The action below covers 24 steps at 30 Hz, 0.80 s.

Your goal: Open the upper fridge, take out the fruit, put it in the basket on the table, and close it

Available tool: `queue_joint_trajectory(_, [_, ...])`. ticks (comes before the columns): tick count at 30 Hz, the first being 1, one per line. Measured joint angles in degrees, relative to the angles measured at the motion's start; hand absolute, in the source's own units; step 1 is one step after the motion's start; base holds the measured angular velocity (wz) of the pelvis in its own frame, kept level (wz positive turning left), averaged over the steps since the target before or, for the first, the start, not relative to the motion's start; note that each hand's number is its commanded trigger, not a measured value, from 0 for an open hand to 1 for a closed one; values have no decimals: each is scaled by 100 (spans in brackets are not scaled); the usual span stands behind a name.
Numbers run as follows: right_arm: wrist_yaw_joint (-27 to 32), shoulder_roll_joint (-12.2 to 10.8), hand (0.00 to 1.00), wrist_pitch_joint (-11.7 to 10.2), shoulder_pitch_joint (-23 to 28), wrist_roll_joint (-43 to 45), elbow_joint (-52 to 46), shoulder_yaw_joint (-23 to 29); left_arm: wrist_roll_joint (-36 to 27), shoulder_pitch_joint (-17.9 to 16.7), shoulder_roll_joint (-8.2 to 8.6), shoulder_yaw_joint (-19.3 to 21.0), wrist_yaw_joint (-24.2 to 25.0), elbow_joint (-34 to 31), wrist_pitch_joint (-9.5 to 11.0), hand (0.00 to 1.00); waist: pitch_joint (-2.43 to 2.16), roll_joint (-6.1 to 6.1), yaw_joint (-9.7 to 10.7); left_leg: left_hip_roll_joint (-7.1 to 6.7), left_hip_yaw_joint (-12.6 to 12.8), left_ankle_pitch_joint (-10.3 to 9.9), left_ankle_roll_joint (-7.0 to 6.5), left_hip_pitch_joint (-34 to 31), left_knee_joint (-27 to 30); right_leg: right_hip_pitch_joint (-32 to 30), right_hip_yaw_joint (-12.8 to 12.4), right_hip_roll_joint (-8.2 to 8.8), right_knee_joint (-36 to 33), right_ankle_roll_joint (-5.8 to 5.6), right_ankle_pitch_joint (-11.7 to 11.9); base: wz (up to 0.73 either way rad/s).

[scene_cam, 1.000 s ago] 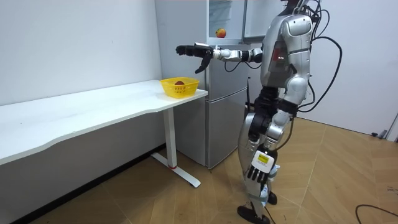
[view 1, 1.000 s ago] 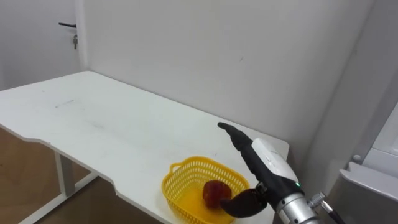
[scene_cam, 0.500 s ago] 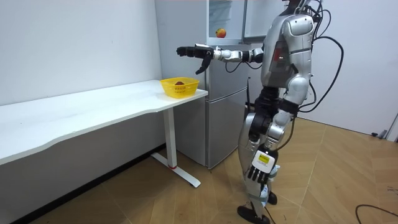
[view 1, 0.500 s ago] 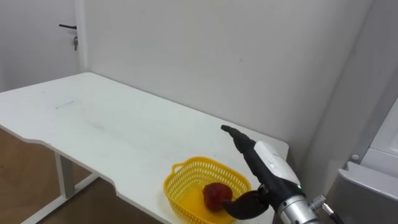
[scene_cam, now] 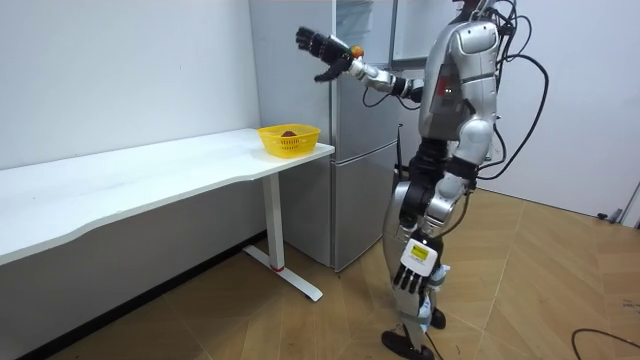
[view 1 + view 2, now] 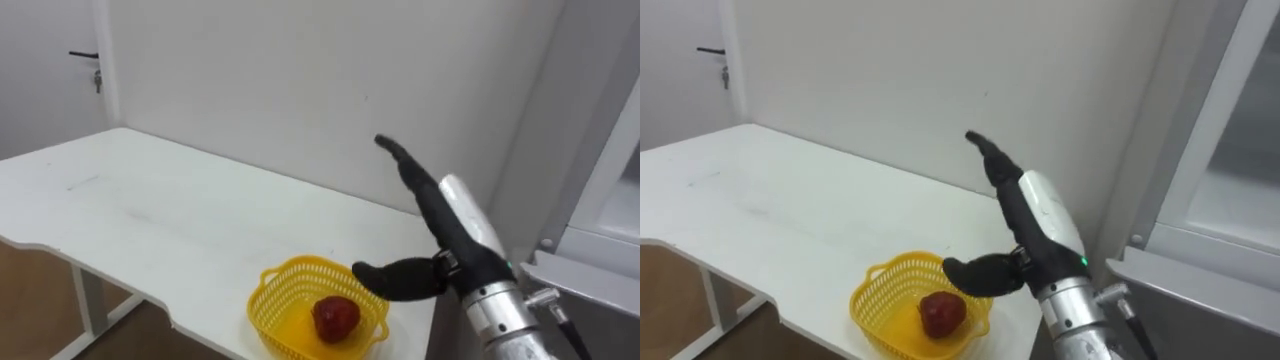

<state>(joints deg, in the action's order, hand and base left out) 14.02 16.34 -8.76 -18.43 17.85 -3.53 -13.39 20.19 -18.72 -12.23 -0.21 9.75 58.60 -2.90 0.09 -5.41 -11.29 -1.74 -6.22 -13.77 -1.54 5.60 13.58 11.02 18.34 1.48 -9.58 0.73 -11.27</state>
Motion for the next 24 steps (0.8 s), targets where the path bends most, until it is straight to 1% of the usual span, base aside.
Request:
queue_joint_trajectory(1, [52,0,0,-74,1,4,-74,48,10,3,8,-4,-28,8,22,0,3,7,39,2,13,0,0,3,-2,-5,-15,-2,0,0,0,-7])
queue_joint_trajectory(3, [121,1,0,-126,26,8,-202,142,8,4,34,-4,-56,7,53,0,16,27,69,6,57,0,0,4,-6,-20,-69,-2,1,-1,-1,-13])
queue_joint_trajectory(6, [328,0,0,-150,45,67,-450,216,0,37,60,-3,-68,50,79,0,13,56,186,14,136,0,0,5,-8,-49,-111,-3,0,-1,-1,-13])
queue_joint_trajectory(8, [445,2,0,-244,45,123,-634,362,1,36,68,-2,-89,54,83,0,9,55,256,14,153,0,0,1,-11,-67,-132,-5,-6,-1,-1,-7])
queue_joint_trajectory(9, [556,20,0,-334,45,186,-713,487,3,52,73,-2,-103,55,95,0,-4,54,320,14,154,1,-1,1,-8,-70,-148,-5,-15,-1,-1,-4])
queue_joint_trajectory(11, [782,98,0,-461,45,290,-823,770,3,62,75,0,-161,107,134,0,-23,53,354,15,195,1,-1,25,-6,-66,-238,-14,-16,-1,-1,-9])
queue_joint_trajectory(13, [946,100,0,-546,45,354,-906,1000,3,89,75,13,-175,126,198,0,-23,57,387,23,243,1,-1,38,-11,-73,-257,-16,-15,-1,0,-12])
queue_joint_trajectory(14, [1074,115,0,-621,45,361,-943,1139,0,101,75,12,-182,193,255,0,-21,65,446,21,248,1,-2,58,-22,-57,-261,-14,-16,-1,0,-8])
queue_joint_trajectory(15, [1137,118,0,-638,45,379,-973,1196,-8,114,76,12,-186,250,295,0,-20,72,477,21,260,0,-2,80,-33,-46,-274,-13,-17,-1,0,-10])
queue_joint_trajectory(17, [1374,158,0,-714,45,405,-1136,1388,-41,136,96,11,-187,395,333,0,-19,114,526,49,377,0,-3,192,-106,-7,-402,-29,-20,-1,0,-24])
queue_joint_trajectory(19, [1533,174,0,-792,45,394,-1239,1523,-46,143,96,9,-185,472,334,0,-21,120,567,82,459,-2,-1,219,-129,-10,-442,-47,-20,0,0,-20])
queue_joint_trajectory(20, [1636,199,0,-823,45,368,-1298,1563,-48,158,100,-5,-185,510,335,0,-20,122,644,94,485,-1,0,235,-141,-14,-460,-53,-21,1,1,-13])
queue_joint_trajectory(21, [1673,208,0,-856,45,362,-1303,1583,-49,161,106,-13,-184,531,335,0,-18,130,658,100,518,-1,1,263,-160,-11,-486,-58,-25,1,1,-23])
queue_joint_trajectory(22, [1745,225,0,-893,46,357,-1307,1603,-50,157,125,-13,-186,570,335,0,-20,156,667,117,591,0,3,324,-206,-6,-563,-74,-26,1,1,-25])
queue_joint_trajectory(23, [1771,228,0,-904,46,366,-1309,1634,-50,160,131,-13,-186,586,339,0,-16,162,698,118,603,0,3,337,-214,-3,-573,-76,-26,2,1,-19])
queue_joint_trajectory(24, [1802,236,0,-940,45,371,-1311,1723,-50,172,133,-13,-192,634,360,0,-15,164,775,116,604,3,5,348,-235,-2,-576,-74,-29,2,1,-7])
